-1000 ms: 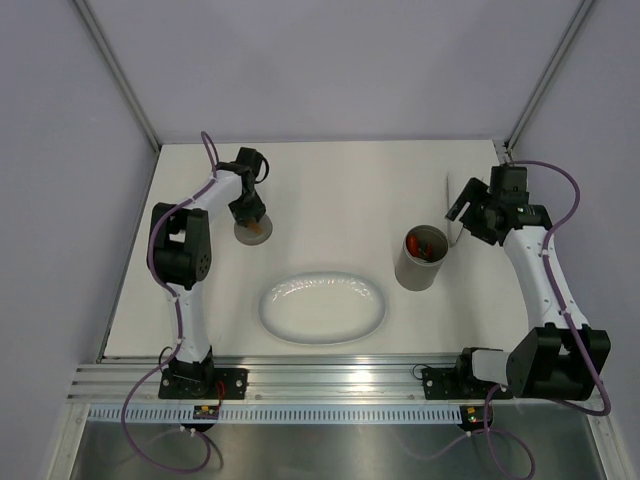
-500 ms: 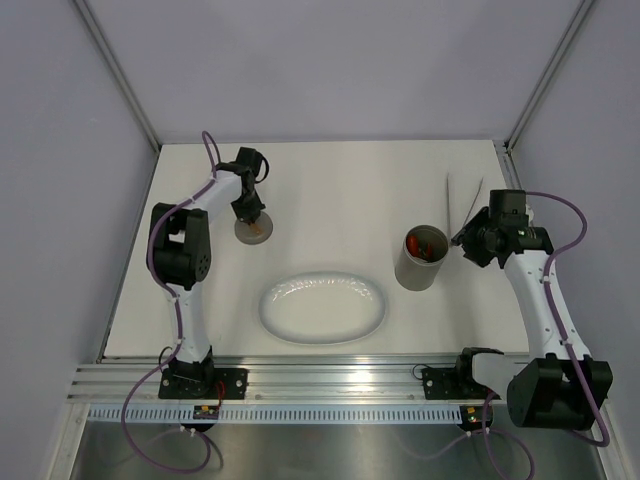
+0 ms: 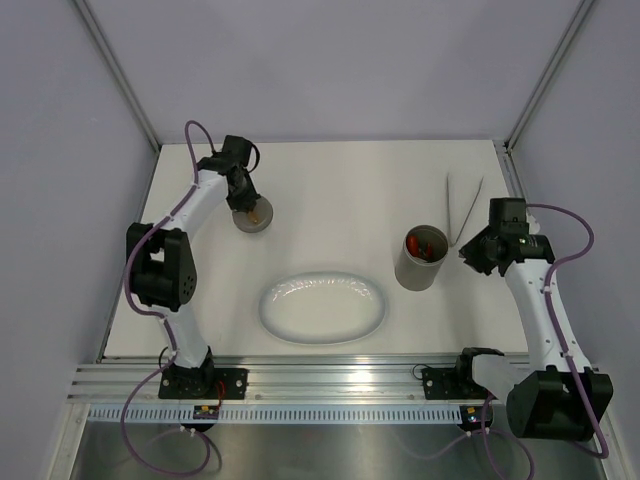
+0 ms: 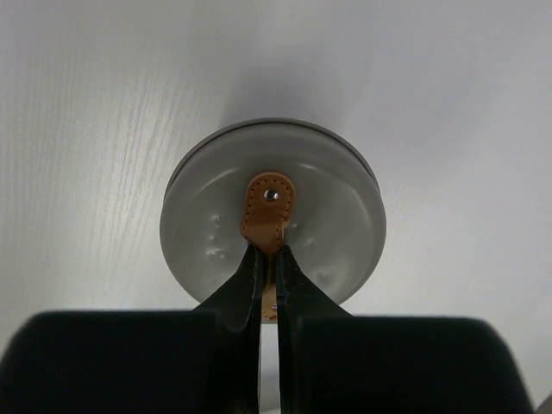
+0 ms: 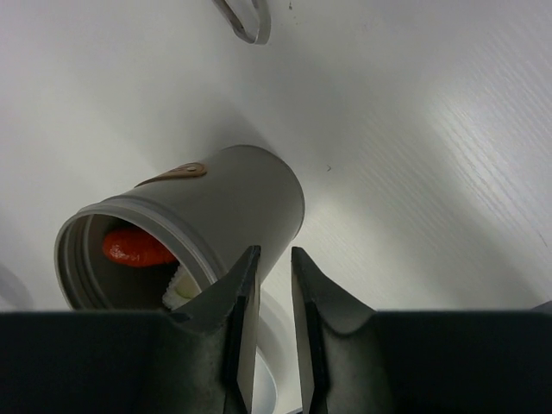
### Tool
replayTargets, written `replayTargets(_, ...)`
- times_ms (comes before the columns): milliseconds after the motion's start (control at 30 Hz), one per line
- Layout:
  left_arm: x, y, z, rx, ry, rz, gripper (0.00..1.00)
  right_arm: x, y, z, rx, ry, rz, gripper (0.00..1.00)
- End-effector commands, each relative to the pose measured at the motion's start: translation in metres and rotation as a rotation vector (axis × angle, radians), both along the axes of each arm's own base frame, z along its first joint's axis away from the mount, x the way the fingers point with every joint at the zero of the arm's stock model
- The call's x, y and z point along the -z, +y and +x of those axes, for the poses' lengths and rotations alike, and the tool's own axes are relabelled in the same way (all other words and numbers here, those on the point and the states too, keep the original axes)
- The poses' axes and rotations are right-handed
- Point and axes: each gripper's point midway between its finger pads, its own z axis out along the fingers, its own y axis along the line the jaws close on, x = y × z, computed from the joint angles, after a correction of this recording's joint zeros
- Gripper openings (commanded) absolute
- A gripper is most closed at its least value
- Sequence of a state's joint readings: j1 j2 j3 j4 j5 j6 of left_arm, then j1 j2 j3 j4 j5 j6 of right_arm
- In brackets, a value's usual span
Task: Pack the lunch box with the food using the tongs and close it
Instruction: Pick up the box lid from the center of the board, then move the packing box to the center of the board.
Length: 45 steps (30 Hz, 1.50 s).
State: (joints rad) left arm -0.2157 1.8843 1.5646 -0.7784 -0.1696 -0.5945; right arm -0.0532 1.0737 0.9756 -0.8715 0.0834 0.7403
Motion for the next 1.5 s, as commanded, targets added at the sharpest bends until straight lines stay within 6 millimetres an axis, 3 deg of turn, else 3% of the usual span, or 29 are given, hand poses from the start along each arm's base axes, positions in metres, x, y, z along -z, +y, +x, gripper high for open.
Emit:
replayTargets(0,-0.045,-0.009,0.001,0.052,-0.104,-0.048,0.00,0.008,-0.003,-0.011,0.046,0.022,-0.006,0.27)
replayTargets(133,-0.071,-0.021,-0.004,0.108,-0.151,-0.069,0.00,0.027,0.003,-0.015,0.043,0.060,0.027,0.24)
replayTargets(367,-0.109,-0.043,-0.014,0.198,-0.208,-0.089,0.00,0.051,0.036,-0.008,-0.013,0.040,0.197,0.21)
replayTargets(500,-0.124,-0.061,-0.020,0.248,-0.230,-0.117,0.00,0.053,0.052,0.011,-0.051,-0.002,0.232,0.21)
replayTargets(667,-0.141,-0.081,-0.024,0.300,-0.253,-0.131,0.00,0.062,0.089,0.035,-0.153,0.022,0.232,0.21)
replayTargets(700,-0.143,-0.088,-0.026,0.323,-0.252,-0.138,0.00,0.055,0.102,0.042,-0.203,-0.002,0.239,0.21)
replayTargets(833,-0.151,-0.105,-0.031,0.371,-0.260,-0.160,0.00,0.049,0.126,0.057,-0.310,-0.023,0.269,0.21)
replayTargets(933,-0.156,-0.115,-0.034,0.409,-0.267,-0.156,0.00,0.045,0.115,0.059,-0.294,-0.028,0.201,0.21)
replayTargets(1000,-0.158,-0.122,-0.036,0.433,-0.264,-0.152,0.00,0.037,0.090,0.058,-0.219,-0.038,0.096,0.22)
replayTargets(1067,-0.159,-0.126,-0.037,0.445,-0.267,-0.151,0.00,0.028,0.066,0.061,-0.164,-0.070,0.076,0.24)
replayTargets(1167,-0.163,-0.134,-0.040,0.475,-0.270,-0.185,0.00,0.029,0.040,0.067,-0.104,-0.064,0.078,0.25)
replayTargets(1267,-0.168,-0.144,-0.042,0.506,-0.280,-0.195,0.00,0.035,0.036,0.082,-0.100,-0.055,0.081,0.27)
replayTargets(1467,-0.172,-0.162,-0.046,0.554,-0.277,-0.198,0.00,0.048,0.068,0.118,-0.164,-0.055,0.226,0.27)
